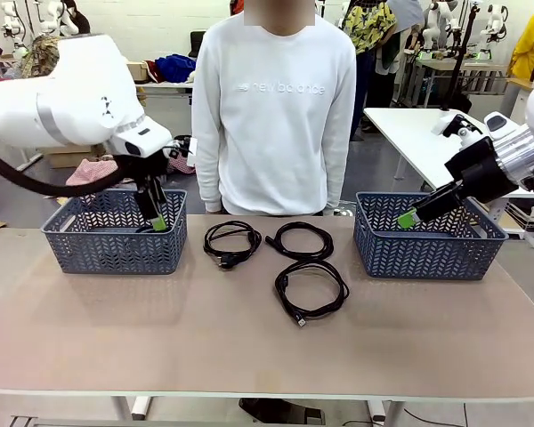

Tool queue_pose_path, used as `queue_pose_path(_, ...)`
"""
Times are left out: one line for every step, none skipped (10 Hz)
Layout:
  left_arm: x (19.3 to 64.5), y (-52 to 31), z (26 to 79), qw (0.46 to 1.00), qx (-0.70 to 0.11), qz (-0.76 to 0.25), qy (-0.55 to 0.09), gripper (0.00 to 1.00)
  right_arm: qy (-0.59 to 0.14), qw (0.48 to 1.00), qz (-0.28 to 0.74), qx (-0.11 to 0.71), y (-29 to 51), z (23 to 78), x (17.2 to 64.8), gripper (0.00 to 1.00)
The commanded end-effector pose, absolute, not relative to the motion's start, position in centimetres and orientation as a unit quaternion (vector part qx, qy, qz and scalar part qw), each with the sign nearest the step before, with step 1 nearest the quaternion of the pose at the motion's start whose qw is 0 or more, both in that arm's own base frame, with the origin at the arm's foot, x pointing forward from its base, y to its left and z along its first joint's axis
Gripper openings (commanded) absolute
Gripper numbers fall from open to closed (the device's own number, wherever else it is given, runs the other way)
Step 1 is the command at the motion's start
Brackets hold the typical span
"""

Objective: Organize the cables according to human instructions.
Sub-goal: Pick up a bundle of cables and place it in the basket indicated by the human.

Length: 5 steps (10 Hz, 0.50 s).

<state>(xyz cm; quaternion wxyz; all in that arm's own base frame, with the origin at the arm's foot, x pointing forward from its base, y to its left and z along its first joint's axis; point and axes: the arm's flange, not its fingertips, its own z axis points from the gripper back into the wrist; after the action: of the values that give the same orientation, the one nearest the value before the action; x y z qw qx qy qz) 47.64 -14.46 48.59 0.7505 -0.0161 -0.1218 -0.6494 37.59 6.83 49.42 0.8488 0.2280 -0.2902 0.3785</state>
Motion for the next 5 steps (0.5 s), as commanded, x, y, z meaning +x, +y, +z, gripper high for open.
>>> queue_pose_path(44.4,-15.1,47.1,0.749,-0.037,-0.645,-0.144,1.00,-0.297,0.841,0.385,0.238,6.7,49.4,38.0,1.00)
queue_pose_path(42.8,-16.0,46.4,0.744,-0.047,-0.650,-0.149,1.00,-0.297,0.841,0.385,0.238,6.7,49.4,38.0,1.00)
queue_pose_path(41.9,-16.6,46.0,0.740,-0.058,-0.653,-0.154,1.00,-0.297,0.841,0.385,0.238,6.7,49.4,38.0,1.00)
queue_pose_path(40.9,-17.1,45.5,0.736,-0.072,-0.656,-0.154,1.00,-0.297,0.841,0.385,0.238,6.7,49.4,38.0,1.00)
queue_pose_path(40.1,-17.6,44.9,0.731,-0.084,-0.658,-0.158,1.00,-0.297,0.841,0.385,0.238,6.7,49.4,38.0,1.00)
